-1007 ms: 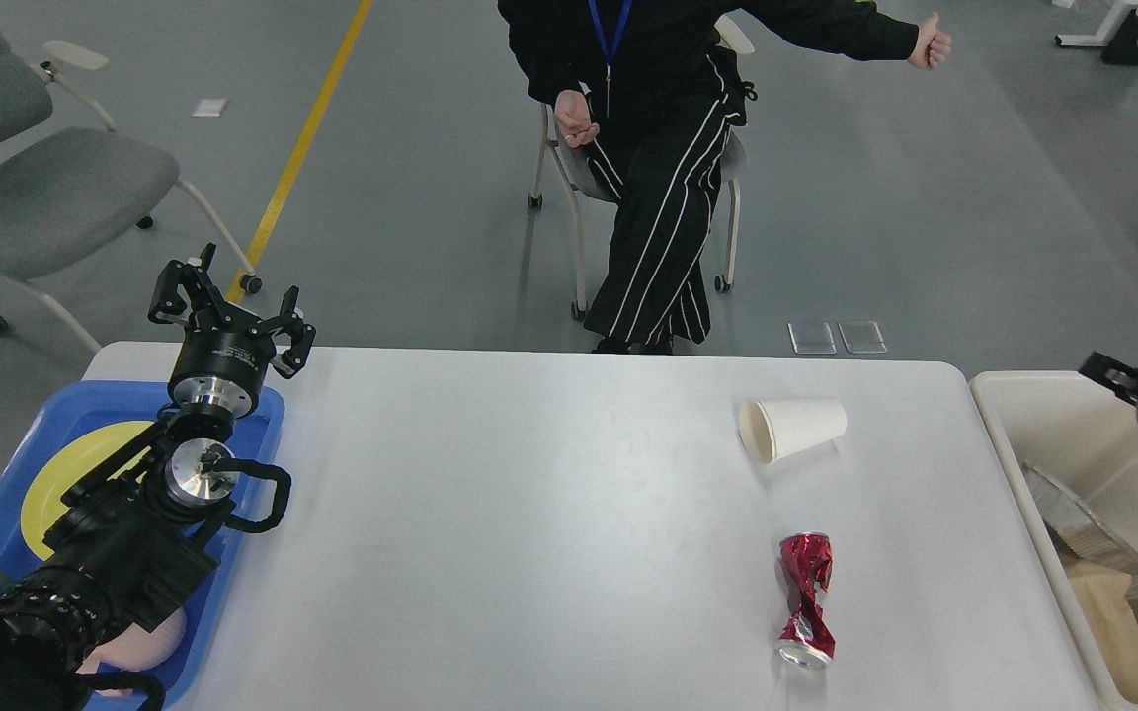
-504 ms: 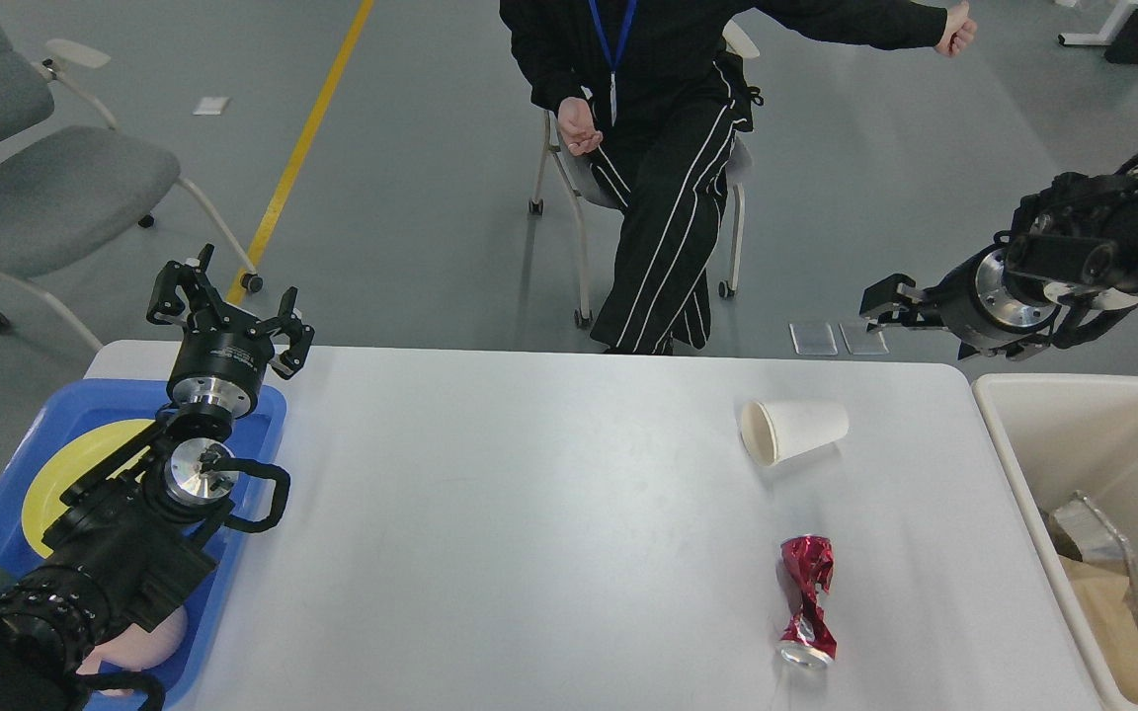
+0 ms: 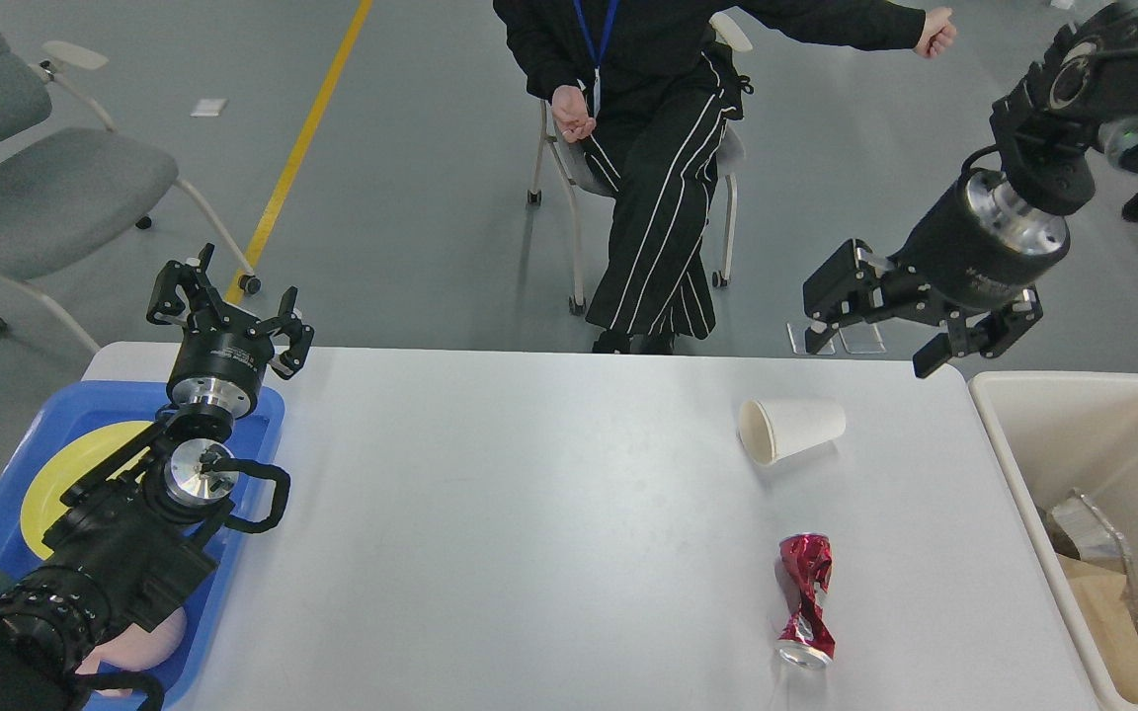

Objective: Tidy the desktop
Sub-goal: 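Swing the right gripper over the red crushed can, then grasp the red crushed can with the right gripper, then lift the red can and drop it into the white bin, then swing the right gripper over the white paper cup, then grasp the white paper cup with the right gripper, then lift the paper cup and drop it into the white bin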

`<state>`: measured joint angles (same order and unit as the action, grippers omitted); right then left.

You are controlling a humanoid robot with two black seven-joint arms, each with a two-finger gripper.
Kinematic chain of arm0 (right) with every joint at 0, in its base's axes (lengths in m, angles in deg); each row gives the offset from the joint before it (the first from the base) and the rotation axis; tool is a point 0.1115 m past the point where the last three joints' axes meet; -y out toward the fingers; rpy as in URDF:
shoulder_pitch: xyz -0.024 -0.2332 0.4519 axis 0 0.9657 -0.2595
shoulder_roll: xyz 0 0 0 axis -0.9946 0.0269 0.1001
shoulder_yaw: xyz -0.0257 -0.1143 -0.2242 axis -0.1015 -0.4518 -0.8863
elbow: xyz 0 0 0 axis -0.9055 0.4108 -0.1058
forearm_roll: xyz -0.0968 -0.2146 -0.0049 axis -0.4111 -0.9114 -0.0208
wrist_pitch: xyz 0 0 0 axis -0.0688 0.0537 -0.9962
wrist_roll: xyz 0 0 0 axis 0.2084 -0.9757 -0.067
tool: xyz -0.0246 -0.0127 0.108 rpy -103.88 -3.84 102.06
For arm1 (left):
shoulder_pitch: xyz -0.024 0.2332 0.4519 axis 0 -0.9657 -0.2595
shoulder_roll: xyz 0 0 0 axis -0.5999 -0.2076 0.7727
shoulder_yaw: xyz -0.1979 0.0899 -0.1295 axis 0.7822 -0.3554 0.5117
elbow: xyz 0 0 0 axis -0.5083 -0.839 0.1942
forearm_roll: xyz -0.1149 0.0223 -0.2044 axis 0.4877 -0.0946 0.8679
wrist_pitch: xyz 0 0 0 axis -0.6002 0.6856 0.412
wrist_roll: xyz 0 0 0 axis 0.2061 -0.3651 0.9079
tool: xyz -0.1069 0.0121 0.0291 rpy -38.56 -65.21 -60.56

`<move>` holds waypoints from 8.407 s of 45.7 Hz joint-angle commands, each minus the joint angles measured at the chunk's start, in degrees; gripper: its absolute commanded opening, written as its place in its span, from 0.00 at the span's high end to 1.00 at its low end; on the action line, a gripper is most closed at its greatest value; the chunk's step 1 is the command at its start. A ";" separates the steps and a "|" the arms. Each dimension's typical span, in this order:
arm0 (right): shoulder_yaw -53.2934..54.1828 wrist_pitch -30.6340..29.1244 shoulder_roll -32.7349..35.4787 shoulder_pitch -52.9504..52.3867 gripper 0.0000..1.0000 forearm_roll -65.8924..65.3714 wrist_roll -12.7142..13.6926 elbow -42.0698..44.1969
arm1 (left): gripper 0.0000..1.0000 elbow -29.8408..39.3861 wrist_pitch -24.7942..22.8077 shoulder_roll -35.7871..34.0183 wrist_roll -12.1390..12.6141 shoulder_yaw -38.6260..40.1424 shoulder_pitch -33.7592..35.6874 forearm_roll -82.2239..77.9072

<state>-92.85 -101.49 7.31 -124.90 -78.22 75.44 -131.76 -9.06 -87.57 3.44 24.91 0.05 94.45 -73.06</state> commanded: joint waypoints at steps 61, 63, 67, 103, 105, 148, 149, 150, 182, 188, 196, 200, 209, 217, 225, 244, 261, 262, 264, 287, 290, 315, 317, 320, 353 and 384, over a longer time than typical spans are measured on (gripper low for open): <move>8.71 40.41 -10.60 45.47 0.75 -9.28 4.23 10.42 | 0.04 -0.01 0.00 0.01 0.01 0.00 0.00 0.00; 8.79 39.80 -10.43 45.39 0.99 -9.20 4.41 10.07 | 0.04 -0.01 0.00 0.09 0.01 0.00 0.00 0.00; 8.97 37.43 -10.25 44.95 1.00 -8.93 4.50 9.54 | 0.04 -0.01 0.00 0.01 -0.08 0.00 0.00 0.00; 14.59 34.79 22.00 6.01 1.00 -8.49 4.23 -0.57 | 0.04 -0.01 0.00 0.09 0.01 0.00 0.00 0.00; 15.38 34.79 23.14 5.75 1.00 -8.49 4.32 -0.22 | 0.04 -0.01 0.09 0.09 0.01 0.00 0.00 0.00; 23.65 50.08 10.93 71.84 0.00 -3.39 4.06 50.67 | 0.04 -0.01 0.00 0.01 0.01 0.00 0.00 0.00; 23.56 50.08 10.84 71.93 0.00 -3.39 4.06 50.76 | 0.04 -0.01 0.00 0.01 0.01 0.00 0.00 0.00; 23.65 50.08 10.84 71.93 0.00 -3.39 4.06 50.67 | 0.04 -0.01 0.00 0.09 0.01 0.00 0.00 0.00; 17.51 46.39 9.26 48.83 0.00 -2.51 4.23 40.32 | 0.04 -0.01 0.00 0.01 0.01 0.00 0.00 0.00; 5.67 40.52 10.58 32.34 0.00 -2.51 4.14 26.81 | 0.04 -0.01 0.00 0.09 -0.07 0.00 0.00 0.00; 0.89 30.67 9.00 17.54 0.00 -2.51 4.14 18.78 | 0.04 -0.01 0.00 0.09 0.01 0.00 0.00 0.00; 0.80 23.91 7.68 11.39 0.00 -2.51 4.14 15.96 | 0.04 -0.01 0.00 0.09 0.01 0.00 0.00 0.00; 0.80 5.19 3.11 -1.54 0.00 -2.51 4.14 7.97 | 0.04 -0.01 0.00 0.09 0.01 0.00 0.00 0.00; 1.06 -7.12 -2.60 -6.56 0.00 -2.51 4.14 5.41 | 0.04 -0.01 0.00 0.01 0.01 0.00 0.00 0.00; 1.94 -6.96 -3.31 -5.33 0.00 -2.51 4.14 6.55 | 0.04 -0.01 0.00 0.01 0.01 0.00 0.00 0.00; 21.43 33.53 4.69 35.16 0.00 7.50 4.23 20.08 | 0.04 -0.01 0.00 0.01 0.01 0.00 0.00 0.00; 44.39 42.87 -2.51 59.97 0.00 11.28 4.23 40.47 | 0.04 -0.01 0.00 0.01 -0.08 0.00 0.00 0.00; 44.83 42.96 -3.21 60.41 0.00 11.28 4.23 41.61 | 0.04 -0.01 0.00 0.09 0.01 0.00 0.00 0.00; 45.62 42.96 -4.71 61.11 0.00 11.28 4.23 43.72 | 0.04 -0.01 0.00 0.09 0.01 0.00 0.00 0.00; 45.71 44.36 -13.85 65.34 0.00 11.02 3.88 52.96 | 0.04 -0.01 0.00 0.01 -0.07 0.00 0.00 0.00; 45.71 45.15 -14.12 65.34 0.00 11.11 3.79 52.96 | 0.04 -0.01 0.00 0.09 0.01 0.00 0.00 0.00; 45.80 47.70 -15.88 66.74 0.51 11.02 3.53 53.66 | 0.04 -0.01 0.00 0.09 0.01 0.00 0.00 0.00; 45.71 47.97 -16.05 67.18 0.59 11.02 3.53 53.57 | 0.04 -0.01 0.00 0.09 0.01 0.00 0.00 0.00; 45.71 48.14 -16.05 67.27 0.62 11.02 3.53 53.57 | 0.04 -0.01 0.00 0.09 0.01 0.00 0.00 0.00; 45.36 47.97 -15.35 63.32 1.00 11.11 3.70 50.24 | 0.04 -0.01 0.00 0.09 0.01 0.00 0.00 0.00; 45.01 22.58 22.00 28.96 1.00 10.93 3.79 18.59 | 0.04 -0.01 0.00 0.09 0.01 0.00 0.00 0.00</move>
<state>-47.93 -72.00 25.78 -91.12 -67.35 79.40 -112.86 -9.06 -87.57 3.51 24.91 0.05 94.45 -73.06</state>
